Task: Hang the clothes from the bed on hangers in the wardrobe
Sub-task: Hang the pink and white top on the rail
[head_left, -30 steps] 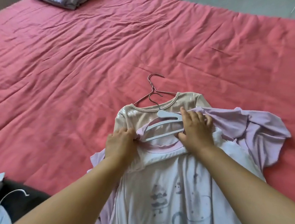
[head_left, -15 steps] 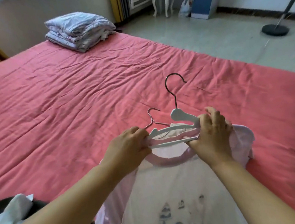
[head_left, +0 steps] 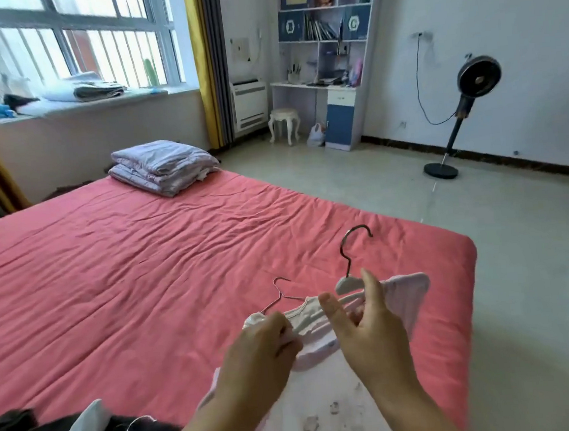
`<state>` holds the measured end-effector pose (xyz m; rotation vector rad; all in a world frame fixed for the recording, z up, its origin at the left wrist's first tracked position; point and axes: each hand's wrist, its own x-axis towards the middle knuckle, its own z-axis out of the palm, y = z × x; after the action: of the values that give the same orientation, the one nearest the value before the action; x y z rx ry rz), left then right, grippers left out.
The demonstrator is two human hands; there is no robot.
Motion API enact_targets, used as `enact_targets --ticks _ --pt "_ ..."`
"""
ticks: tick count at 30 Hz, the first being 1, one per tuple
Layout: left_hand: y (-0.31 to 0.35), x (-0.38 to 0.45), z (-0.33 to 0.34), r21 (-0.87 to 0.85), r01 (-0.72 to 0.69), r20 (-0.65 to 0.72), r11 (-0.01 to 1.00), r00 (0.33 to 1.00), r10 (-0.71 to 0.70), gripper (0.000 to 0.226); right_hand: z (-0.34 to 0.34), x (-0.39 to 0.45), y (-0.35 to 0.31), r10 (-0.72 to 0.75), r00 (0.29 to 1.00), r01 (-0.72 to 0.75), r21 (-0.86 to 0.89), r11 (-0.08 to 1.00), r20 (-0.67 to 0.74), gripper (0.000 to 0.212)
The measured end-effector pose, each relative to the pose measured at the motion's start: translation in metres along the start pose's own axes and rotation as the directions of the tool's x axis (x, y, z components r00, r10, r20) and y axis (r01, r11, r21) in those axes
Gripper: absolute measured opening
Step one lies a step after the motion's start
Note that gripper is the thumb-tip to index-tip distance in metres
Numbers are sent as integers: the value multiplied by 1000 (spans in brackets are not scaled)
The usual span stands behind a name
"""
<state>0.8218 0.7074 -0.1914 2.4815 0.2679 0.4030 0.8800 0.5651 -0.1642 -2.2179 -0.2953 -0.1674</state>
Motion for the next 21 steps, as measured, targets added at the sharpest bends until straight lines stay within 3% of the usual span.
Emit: enact_targets --ticks 2,8,11,15,17,19,21 --pt "25 -31 -18 -49 -39 -36 998 999 37 13 -15 -29 -26 54 999 -53 60 997 -9 79" --pt "106 -125 -118 -132 -260 -110 956 963 247 6 -107 -115 -130 55 980 -22 167 986 -194 81" --pt "134 -165 -181 -100 -392 -106 915 918 382 18 -160 -157 -171 38 966 11 187 982 -257 82" --pt "153 -201 -256 -38 -500 -208 865 851 482 33 -225 -209 -213 -5 945 90 244 966 -328 79" --pt "161 -213 -278 3 -540 -226 842 820 526 30 -260 -224 -240 -53 944 155 296 943 -325 65" --pt "169 -227 -295 29 -556 -229 830 805 547 17 -299 -235 -274 -116 938 229 331 915 -327 37" --pt "177 -243 -303 42 -554 -225 831 806 548 15 -336 -248 -307 -161 934 279 369 887 -319 31"
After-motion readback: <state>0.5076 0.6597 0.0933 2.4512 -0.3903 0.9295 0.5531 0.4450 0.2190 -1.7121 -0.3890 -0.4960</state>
